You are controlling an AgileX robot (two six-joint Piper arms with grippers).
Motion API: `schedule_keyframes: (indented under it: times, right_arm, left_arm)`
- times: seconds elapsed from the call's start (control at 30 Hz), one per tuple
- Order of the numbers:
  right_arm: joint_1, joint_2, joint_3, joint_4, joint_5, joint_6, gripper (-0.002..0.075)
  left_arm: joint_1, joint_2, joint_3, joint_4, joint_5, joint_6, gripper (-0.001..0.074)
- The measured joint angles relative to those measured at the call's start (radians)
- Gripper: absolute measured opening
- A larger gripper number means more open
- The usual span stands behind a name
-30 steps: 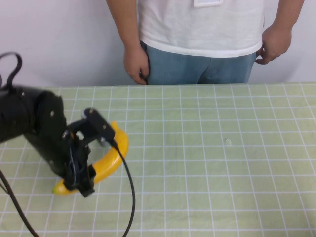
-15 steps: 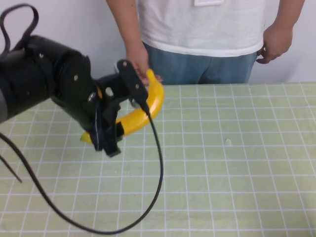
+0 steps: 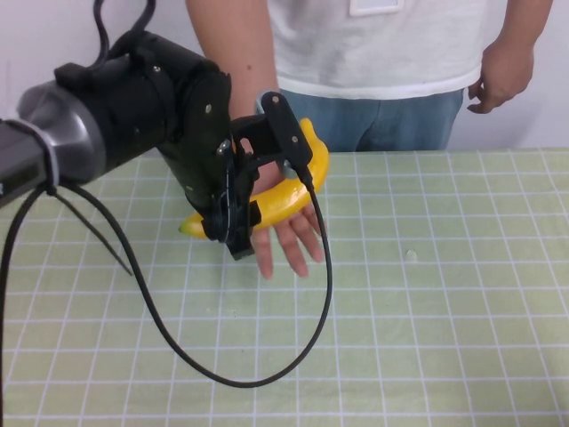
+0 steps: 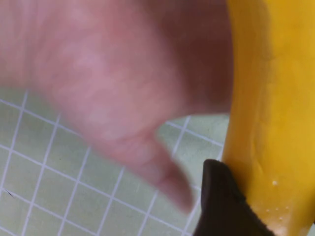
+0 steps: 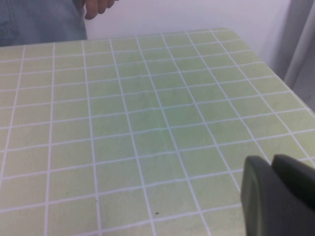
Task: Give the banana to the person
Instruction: Hand the grabbed banana to the person
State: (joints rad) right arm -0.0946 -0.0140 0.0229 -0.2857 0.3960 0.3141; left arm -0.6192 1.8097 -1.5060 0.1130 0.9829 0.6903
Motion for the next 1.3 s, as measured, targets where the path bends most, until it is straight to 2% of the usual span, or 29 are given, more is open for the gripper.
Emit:
schedule_keyframes:
  times: [1.3]
  right_arm:
    - [0.0, 0.0, 0.0, 0.0, 0.0, 0.0, -0.0011]
  left_arm:
    - [0.0, 0.085, -0.013, 0.083, 0.058, -0.09, 0.0292]
